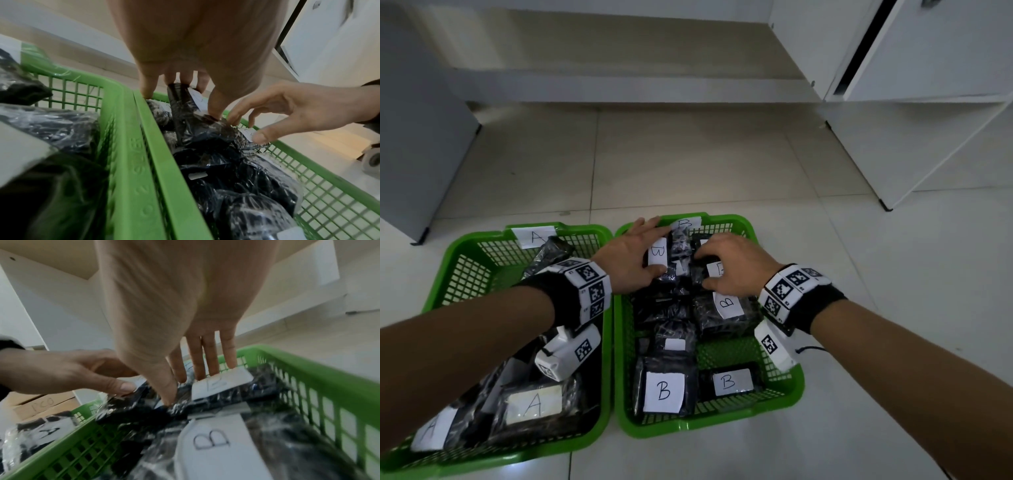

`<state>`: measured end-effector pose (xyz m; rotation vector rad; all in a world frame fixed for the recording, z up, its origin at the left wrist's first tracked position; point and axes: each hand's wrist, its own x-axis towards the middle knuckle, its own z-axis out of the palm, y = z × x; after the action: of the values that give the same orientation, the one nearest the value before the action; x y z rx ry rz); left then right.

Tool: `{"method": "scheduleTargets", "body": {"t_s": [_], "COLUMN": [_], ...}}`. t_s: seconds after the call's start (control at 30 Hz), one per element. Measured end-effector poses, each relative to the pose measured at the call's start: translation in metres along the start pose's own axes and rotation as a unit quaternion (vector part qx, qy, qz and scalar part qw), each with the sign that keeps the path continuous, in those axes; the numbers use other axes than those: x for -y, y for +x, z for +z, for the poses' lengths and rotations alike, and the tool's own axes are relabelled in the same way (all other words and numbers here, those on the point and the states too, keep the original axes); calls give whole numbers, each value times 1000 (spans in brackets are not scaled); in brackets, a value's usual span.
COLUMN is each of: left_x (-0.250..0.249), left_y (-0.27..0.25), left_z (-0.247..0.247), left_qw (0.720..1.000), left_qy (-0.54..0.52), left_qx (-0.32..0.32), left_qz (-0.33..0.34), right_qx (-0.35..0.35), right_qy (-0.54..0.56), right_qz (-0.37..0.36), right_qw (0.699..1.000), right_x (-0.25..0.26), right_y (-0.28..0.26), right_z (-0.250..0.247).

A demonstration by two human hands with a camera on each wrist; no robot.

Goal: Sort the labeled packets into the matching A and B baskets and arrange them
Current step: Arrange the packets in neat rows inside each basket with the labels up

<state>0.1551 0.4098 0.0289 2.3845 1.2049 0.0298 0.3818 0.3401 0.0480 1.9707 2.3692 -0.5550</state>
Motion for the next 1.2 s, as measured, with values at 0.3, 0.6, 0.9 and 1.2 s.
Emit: {"method": "scheduleTargets", "body": {"t_s": [0.3,0.6,0.9,1.2], "left_x": [2,2,1,-2], "left_y": [-3,-4,-5,-6], "left_z": [7,6,7,7], "left_qw": [1000,1000,1000,1000], "left_qy": [22,16,15,17], "left_qx": [17,23,25,21], "left_qz": [5,6,3,6], "right_qx": [8,8,-28,-31], "right_qy": [-56,-67,50,-58], "right_qz": [-29,-23,-40,-42], "right_qw": [998,997,998,997], "right_x": [1,2,-11,3], "right_y": [3,12,10,13], "right_z": [-3,9,27,32]}}
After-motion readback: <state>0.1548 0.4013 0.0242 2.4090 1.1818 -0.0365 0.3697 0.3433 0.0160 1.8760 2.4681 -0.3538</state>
